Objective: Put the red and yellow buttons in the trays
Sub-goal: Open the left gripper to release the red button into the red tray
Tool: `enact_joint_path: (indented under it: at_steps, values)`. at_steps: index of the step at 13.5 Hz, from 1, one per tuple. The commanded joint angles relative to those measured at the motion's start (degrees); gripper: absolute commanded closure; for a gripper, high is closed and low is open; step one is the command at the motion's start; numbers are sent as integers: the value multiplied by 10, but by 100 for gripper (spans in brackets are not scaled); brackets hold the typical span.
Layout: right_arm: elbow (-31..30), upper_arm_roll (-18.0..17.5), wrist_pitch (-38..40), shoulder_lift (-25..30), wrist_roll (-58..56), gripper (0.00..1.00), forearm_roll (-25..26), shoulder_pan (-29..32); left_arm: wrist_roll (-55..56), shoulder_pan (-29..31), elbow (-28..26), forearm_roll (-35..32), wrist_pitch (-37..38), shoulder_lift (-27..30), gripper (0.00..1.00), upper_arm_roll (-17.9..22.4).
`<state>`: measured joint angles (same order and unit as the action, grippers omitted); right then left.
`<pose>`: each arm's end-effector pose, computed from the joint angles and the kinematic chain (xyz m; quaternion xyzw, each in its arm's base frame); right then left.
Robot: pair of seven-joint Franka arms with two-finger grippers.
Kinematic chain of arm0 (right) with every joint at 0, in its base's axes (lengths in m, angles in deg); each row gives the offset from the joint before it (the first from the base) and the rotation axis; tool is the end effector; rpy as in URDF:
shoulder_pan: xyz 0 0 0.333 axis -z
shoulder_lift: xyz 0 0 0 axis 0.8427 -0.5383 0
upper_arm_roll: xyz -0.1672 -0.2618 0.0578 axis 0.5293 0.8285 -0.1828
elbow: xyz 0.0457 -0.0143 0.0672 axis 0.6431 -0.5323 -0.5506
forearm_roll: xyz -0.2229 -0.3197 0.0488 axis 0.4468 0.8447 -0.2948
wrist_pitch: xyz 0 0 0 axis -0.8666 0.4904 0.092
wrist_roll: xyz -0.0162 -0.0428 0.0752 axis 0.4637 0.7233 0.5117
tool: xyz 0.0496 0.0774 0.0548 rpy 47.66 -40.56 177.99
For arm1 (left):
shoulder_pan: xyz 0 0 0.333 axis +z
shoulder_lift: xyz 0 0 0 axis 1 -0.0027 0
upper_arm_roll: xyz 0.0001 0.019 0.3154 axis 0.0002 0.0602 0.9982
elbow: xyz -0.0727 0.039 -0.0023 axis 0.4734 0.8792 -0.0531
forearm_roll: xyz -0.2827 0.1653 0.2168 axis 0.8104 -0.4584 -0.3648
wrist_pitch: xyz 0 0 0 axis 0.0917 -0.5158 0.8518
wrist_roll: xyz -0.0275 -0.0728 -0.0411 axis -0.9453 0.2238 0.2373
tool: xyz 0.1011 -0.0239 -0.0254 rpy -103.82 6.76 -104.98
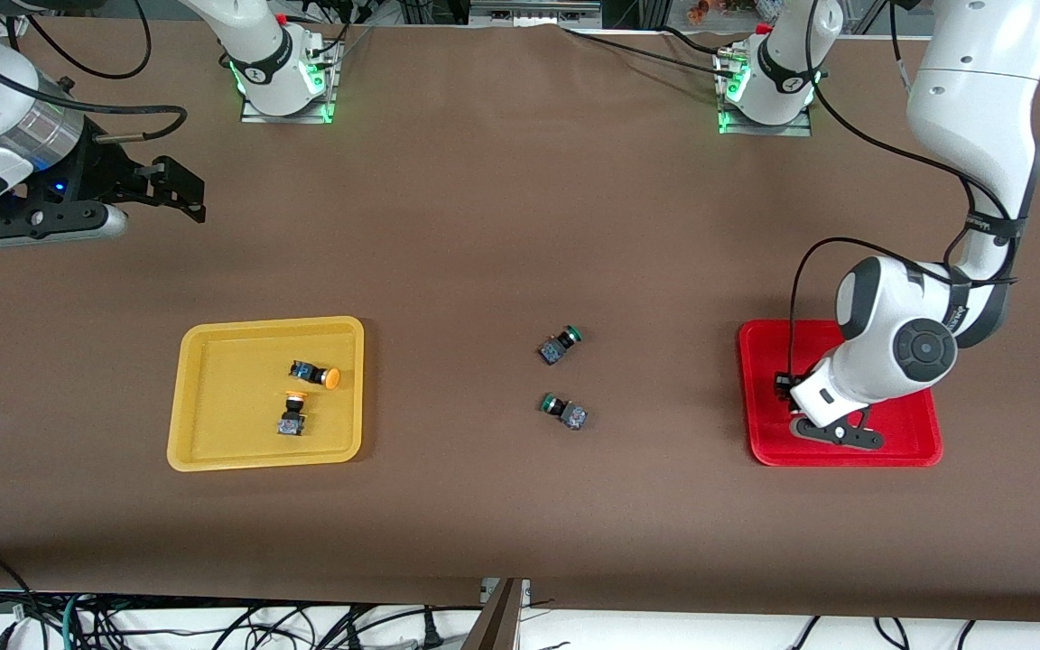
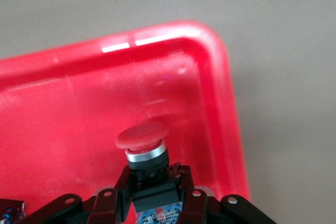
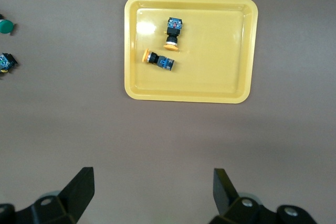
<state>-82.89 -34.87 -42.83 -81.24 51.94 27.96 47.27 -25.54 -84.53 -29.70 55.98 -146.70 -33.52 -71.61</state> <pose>0.5537 0.1104 0.6010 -0.9984 -0.0518 0.0169 0.0128 0.6709 -0.0370 0.2227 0.9949 -0.0958 -0.0303 0.0056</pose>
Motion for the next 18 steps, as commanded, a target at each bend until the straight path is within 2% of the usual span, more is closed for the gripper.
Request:
enact_joint_path:
  at_steps: [1, 2, 3, 4, 5, 7, 8, 11, 13, 18]
  values:
    - [7, -2, 7, 4, -10, 0, 4, -2, -33, 56, -75, -9, -57, 26, 95, -40]
    - [8, -2, 7, 4, -11, 0, 5, -2, -36, 57, -92, -9, -84, 25, 86, -39]
    - [8, -2, 5, 1, -11, 0, 4, -2, -35, 56, -96, -9, -88, 25, 56, -40]
    - [8, -2, 4, -2, -11, 0, 3, -2, -31, 56, -94, -9, -86, 26, 15, -40]
    - [8, -2, 3, -2, -11, 0, 2, -2, -29, 57, -87, -9, -83, 30, 0, -40]
    - [8, -2, 1, -4, -11, 0, 2, -2, -20, 52, -59, -7, -38, 54, 0, -51]
    - [8, -2, 1, -5, -11, 0, 2, -2, -7, 52, -26, -1, 13, 61, 0, -65]
    - [8, -2, 1, -5, -11, 0, -1, -2, 9, 46, 133, 3, 208, 63, 0, -68]
    - [7, -2, 3, -5, -10, 0, -1, -2, 9, 46, 208, 14, 300, 63, 0, -68]
    - [8, -2, 2, -5, -6, 0, -1, -2, 9, 37, 304, 10, 415, 66, 0, -73]
